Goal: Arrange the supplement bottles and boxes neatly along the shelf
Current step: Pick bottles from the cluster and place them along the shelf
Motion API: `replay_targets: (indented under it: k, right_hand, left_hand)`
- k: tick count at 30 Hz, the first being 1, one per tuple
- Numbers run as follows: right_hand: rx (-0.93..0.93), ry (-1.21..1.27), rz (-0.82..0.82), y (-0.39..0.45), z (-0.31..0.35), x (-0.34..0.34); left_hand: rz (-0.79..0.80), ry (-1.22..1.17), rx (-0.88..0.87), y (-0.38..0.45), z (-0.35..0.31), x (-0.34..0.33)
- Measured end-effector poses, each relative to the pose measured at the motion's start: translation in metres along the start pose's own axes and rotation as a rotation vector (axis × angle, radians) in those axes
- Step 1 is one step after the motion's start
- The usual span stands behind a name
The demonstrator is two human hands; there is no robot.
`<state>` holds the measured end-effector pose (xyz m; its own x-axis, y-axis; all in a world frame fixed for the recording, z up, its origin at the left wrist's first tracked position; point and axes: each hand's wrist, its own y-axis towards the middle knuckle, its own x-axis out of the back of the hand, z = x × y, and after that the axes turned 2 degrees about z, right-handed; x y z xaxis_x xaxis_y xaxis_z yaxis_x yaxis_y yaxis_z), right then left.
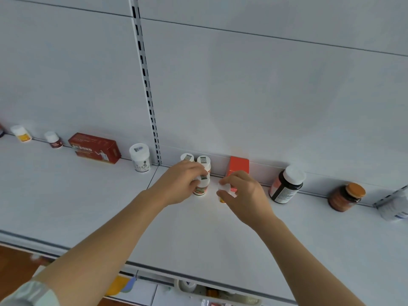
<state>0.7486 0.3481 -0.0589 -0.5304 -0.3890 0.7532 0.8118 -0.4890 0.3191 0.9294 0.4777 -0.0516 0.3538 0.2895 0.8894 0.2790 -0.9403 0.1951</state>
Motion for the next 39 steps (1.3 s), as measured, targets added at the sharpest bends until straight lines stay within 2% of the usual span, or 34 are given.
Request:
replay_targets:
  k: [4,11,19,21,23,26,30,35,39]
  right_hand:
    - [0.006,-0.017,0.012,0.001,0.0,-0.006]
    - [-0.025,-0.041,-0.021,0.005,0.006,-0.016]
    - [-0.067,-0.062,-0.072,-0.001,0.025,-0.028]
    - [-0.077,-0.066,-0.079,-0.003,0.028,-0.03]
    - [-0.096,-0.067,-0.092,-0.006,0.032,-0.032]
    - [-0.121,-0.083,-0.109,-0.009,0.036,-0.033]
    - [-0.106,-0.099,-0.119,-0.012,0.04,-0.033]
    - [-0.097,-0.094,-0.115,-0.013,0.035,-0.029]
    - [-0.1,-0.09,-0.109,-0.011,0.03,-0.028]
  left_hand:
    - [-0.095,0.075,-0.072,-0.001,0.003,-0.006]
    - [-0.17,0.094,-0.168,0.002,0.013,-0.013]
    - [-0.187,0.095,-0.232,0.002,0.026,-0.018]
    - [-0.181,0.063,-0.218,-0.001,0.03,-0.012]
    - [-0.241,0.042,-0.198,-0.003,0.036,-0.005]
    - [-0.335,0.08,-0.049,-0.001,0.048,0.006]
    - [-0.172,0.188,0.187,0.014,0.052,0.015]
    - [-0.119,0.293,0.177,0.026,0.041,0.013]
    - [-0.093,0.229,0.183,0.029,0.048,0.013]
